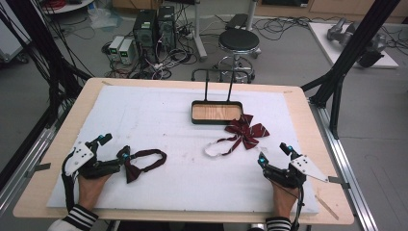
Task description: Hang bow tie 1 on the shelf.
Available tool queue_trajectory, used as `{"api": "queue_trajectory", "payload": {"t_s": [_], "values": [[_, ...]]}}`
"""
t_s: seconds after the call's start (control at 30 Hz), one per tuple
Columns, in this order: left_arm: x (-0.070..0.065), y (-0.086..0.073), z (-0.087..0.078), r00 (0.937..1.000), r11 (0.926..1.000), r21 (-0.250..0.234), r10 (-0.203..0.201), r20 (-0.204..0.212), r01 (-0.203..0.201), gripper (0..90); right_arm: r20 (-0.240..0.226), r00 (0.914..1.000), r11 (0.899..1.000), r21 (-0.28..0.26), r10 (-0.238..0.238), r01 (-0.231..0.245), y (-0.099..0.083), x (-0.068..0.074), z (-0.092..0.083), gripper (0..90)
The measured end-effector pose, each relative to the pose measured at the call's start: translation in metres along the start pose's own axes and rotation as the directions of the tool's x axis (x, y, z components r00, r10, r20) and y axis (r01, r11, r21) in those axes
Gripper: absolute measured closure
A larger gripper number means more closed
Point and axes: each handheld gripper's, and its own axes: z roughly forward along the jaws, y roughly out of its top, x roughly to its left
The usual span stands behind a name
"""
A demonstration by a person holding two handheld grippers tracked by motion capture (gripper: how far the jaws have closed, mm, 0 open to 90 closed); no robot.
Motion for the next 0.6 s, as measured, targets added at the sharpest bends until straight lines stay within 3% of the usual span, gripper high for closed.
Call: {"api": "queue_trajectory", "payload": {"t_s": [0.17,0.5,0.6], "values": [[0.0002,0.0000,0.0001,1.0000,1.0000,0.000,-0.005,0.000,0.005,14.6,0.010,0.9999,1.000,0.018,0.012,-0.012,0.0008,-0.0003,0.0017,11.2],[-0.0007,0.0004,0.0011,1.0000,1.0000,0.010,0.003,-0.004,-0.003,14.6,0.014,0.9997,0.999,0.027,-0.021,0.021,0.0010,0.0017,0.0031,11.2],[-0.0004,0.0004,0.0010,1.0000,0.9999,0.010,0.003,-0.002,-0.002,14.6,0.013,0.9999,1.000,0.030,0.000,0.000,0.0011,0.0010,0.0028,11.2]]}}
